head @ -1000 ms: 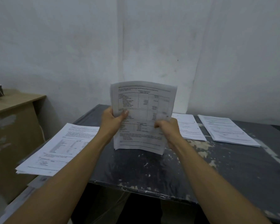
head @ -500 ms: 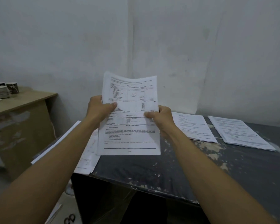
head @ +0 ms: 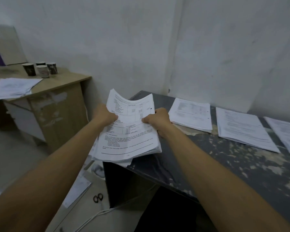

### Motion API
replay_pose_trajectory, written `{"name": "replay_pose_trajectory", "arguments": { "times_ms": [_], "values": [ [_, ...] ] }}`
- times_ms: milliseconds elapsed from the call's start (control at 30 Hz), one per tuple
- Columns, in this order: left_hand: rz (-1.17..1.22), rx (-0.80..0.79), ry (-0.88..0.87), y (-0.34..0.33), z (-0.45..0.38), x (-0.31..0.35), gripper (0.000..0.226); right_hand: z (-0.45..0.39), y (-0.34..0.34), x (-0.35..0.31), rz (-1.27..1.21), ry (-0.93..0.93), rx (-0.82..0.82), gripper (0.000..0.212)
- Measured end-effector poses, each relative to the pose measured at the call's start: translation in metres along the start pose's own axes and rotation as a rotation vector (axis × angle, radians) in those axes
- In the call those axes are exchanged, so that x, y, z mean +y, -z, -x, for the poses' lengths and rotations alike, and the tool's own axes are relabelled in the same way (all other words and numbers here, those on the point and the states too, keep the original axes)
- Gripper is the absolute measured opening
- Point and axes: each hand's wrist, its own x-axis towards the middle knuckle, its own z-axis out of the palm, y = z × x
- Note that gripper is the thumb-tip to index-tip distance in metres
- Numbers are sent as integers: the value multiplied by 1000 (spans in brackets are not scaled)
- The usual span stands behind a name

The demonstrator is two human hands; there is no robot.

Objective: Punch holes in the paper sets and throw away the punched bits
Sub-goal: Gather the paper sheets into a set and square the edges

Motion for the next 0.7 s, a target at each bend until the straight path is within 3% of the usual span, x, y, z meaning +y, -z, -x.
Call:
{"name": "replay_pose_trajectory", "arguments": {
  "times_ms": [100,167,333,467,567,700],
  "values": [
    [-147,12,2,-5,-8,-20,21,-9,-20,6,99,-32,-1,33],
    [-269,13,-17,-9,-12,-30,17,-14,-28,9,206,-17,31,21],
    [-421,-8,-44,-15,-20,-40,22,-15,-37,18,442,-19,127,23],
    [-468,-33,0,-15,-26,-37,30,-23,-37,18,266,-92,89,5],
    [-481,-68,45,-11,-32,-35,32,-28,-39,16,70,-162,57,22],
    [-491,-117,65,-4,-39,-35,37,-29,-39,14,29,-196,63,23]
  ]
}}
